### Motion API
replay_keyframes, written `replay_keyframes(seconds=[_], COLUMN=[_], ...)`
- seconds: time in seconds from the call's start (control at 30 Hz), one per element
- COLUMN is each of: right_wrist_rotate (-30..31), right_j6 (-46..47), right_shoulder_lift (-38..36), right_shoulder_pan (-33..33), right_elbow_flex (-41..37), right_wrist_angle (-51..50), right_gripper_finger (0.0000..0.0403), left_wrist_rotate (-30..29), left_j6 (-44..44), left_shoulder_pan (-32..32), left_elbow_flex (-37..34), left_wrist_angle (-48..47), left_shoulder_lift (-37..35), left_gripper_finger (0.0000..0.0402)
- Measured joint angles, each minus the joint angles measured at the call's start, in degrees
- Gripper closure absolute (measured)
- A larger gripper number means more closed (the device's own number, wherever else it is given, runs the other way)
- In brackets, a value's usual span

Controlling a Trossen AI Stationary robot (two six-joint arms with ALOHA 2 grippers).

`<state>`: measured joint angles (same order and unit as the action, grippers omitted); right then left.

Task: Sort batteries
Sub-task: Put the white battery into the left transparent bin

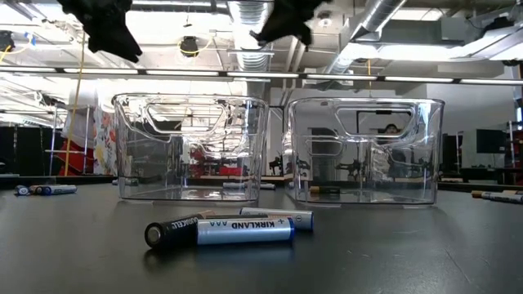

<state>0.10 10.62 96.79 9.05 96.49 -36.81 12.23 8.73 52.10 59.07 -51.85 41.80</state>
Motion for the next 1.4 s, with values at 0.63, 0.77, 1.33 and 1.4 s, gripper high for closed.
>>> replay_keyframes(seconds=[0.63, 0.77, 1.33, 1.4], right_wrist_rotate=[-0.2, -0.2, -0.2, -0.3], right_j6=[-1.7, -1.6, -3.5, -3.6], right_shoulder_lift=[33.1, 38.3, 44.3, 44.2], right_shoulder_pan=[-4.5, -5.5, -5.9, -5.9], right_elbow_flex=[32.7, 35.0, 34.1, 34.1], right_wrist_angle=[-12.6, -15.6, -24.0, -24.6], right_gripper_finger=[0.0392, 0.0392, 0.0391, 0.0391], left_wrist_rotate=[0.0, 0.0, 3.7, 7.1], left_j6=[4.0, 3.6, 2.2, 3.3], left_shoulder_pan=[0.0, 0.0, 0.0, 0.0], left_elbow_flex=[0.0, 0.0, 0.0, 0.0], left_wrist_angle=[-10.8, -10.8, -11.8, -11.9], left_shoulder_lift=[-4.5, -5.1, -5.1, -5.1], left_gripper_finger=[0.0233, 0.0233, 0.0233, 0.0233])
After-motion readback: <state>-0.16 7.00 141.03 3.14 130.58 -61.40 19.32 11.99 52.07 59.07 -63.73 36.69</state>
